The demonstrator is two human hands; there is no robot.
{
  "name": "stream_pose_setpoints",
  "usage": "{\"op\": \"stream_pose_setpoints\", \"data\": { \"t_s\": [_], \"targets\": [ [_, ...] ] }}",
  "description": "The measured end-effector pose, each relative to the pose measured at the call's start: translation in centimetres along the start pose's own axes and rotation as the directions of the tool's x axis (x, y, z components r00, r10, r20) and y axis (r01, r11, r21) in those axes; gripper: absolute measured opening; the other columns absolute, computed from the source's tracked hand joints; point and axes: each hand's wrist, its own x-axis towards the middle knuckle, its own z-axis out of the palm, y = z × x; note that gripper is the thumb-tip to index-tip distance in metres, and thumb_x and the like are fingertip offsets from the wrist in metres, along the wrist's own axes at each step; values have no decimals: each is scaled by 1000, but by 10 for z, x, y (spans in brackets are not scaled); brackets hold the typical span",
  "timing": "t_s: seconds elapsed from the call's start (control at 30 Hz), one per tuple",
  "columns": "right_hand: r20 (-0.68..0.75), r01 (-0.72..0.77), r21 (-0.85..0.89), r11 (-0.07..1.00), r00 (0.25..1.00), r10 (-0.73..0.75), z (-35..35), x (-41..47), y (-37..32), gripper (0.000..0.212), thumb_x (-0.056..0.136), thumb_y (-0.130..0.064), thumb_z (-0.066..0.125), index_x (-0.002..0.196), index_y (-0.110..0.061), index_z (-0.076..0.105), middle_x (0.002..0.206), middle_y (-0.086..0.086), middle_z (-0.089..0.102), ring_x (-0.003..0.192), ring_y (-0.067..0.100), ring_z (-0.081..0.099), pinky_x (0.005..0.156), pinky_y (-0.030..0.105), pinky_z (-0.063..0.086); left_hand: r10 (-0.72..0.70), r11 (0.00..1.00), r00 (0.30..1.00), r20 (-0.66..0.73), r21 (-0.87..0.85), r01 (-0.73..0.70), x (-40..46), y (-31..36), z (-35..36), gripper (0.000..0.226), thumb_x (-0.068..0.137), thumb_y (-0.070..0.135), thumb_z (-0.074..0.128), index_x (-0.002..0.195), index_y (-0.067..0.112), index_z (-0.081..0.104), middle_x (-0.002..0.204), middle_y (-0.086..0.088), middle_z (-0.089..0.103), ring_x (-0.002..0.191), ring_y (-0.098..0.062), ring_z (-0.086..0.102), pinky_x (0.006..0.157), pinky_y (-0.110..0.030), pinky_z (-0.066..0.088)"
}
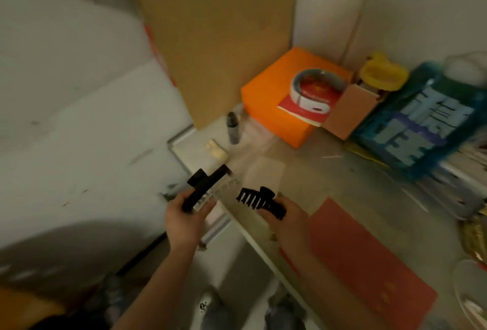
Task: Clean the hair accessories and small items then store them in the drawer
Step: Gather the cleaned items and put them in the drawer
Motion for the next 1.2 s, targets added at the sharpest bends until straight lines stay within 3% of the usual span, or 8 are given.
{"op": "stream_pose_setpoints", "data": {
  "t_s": [0.1, 0.23, 0.4, 0.5, 0.6, 0.7, 0.97, 1.2],
  "targets": [
    [-7, 48, -107, 993, 999, -49, 50, -4, -15, 20, 79, -30, 76, 92, -22, 63, 80, -9, 61, 74, 10, 60, 63, 22, 47, -51, 999, 996, -67, -21, 49, 15, -29, -46, 47, 68, 25, 83, 110, 18, 64, 106, -3, 62, 98, -22, 61, 88, -43, 52],
    [10, -2, -113, 994, 1000, 3, 117, -12, -25, 21, 79, -29, 76, 93, -22, 60, 79, -14, 57, 75, 5, 57, 59, 11, 38, -68, 997, 988, -140, 17, 71, 32, -61, -102, 44, 70, 24, 82, 110, 14, 63, 104, -3, 61, 94, -17, 55, 87, -32, 45],
    [8, -137, -54, 989, 990, 137, 190, -18, -18, 22, 80, -23, 75, 97, -14, 65, 84, -8, 62, 75, 2, 57, 61, 10, 38, -141, 985, 971, -194, 72, 158, 53, -110, -155, 41, 75, 25, 78, 110, 12, 63, 99, -4, 54, 94, -27, 57, 87, -41, 49],
    [-19, -148, -114, 982, 989, 147, 219, -8, -9, 21, 80, -25, 76, 94, -13, 66, 82, -3, 62, 77, 14, 58, 62, 18, 39, -187, 973, 964, -187, 97, 208, 66, -136, -169, 40, 74, 27, 78, 109, 17, 61, 98, -2, 53, 91, -26, 58, 84, -47, 52],
    [-21, -167, -150, 975, 986, 166, 246, 9, 5, 21, 80, -28, 75, 92, -15, 64, 81, -5, 60, 72, 7, 56, 56, 11, 34, -208, 968, 959, -193, 98, 230, 73, -161, -171, 45, 74, 22, 78, 115, 15, 61, 105, -1, 53, 96, -18, 52, 87, -33, 44],
    [-28, -218, -115, 969, 976, 216, 271, 32, 28, 23, 81, -27, 74, 95, -12, 64, 83, -3, 62, 68, -1, 53, 55, 13, 36, -239, 959, 952, -194, 110, 263, 80, -186, -163, 48, 73, 23, 80, 116, 16, 61, 109, 0, 54, 97, -16, 52, 87, -31, 42],
    [-6, -286, -138, 948, 957, 288, 334, 95, 116, 28, 74, -28, 80, 91, -12, 64, 88, 2, 68, 81, 19, 65, 73, 35, 55, -330, 927, 918, -222, 108, 359, 107, -263, -112, 50, 67, 26, 83, 112, 20, 62, 106, -1, 55, 95, -22, 57, 88, -43, 50],
    [-3, -276, -229, 933, 959, 283, 349, 122, 162, 27, 77, -29, 78, 91, -8, 67, 79, -3, 64, 68, 6, 58, 48, 6, 37, -332, 923, 916, -226, 122, 364, 116, -309, -77, 52, 68, 22, 82, 115, 21, 60, 108, 2, 51, 96, -18, 53, 85, -36, 48]
  ]
}}
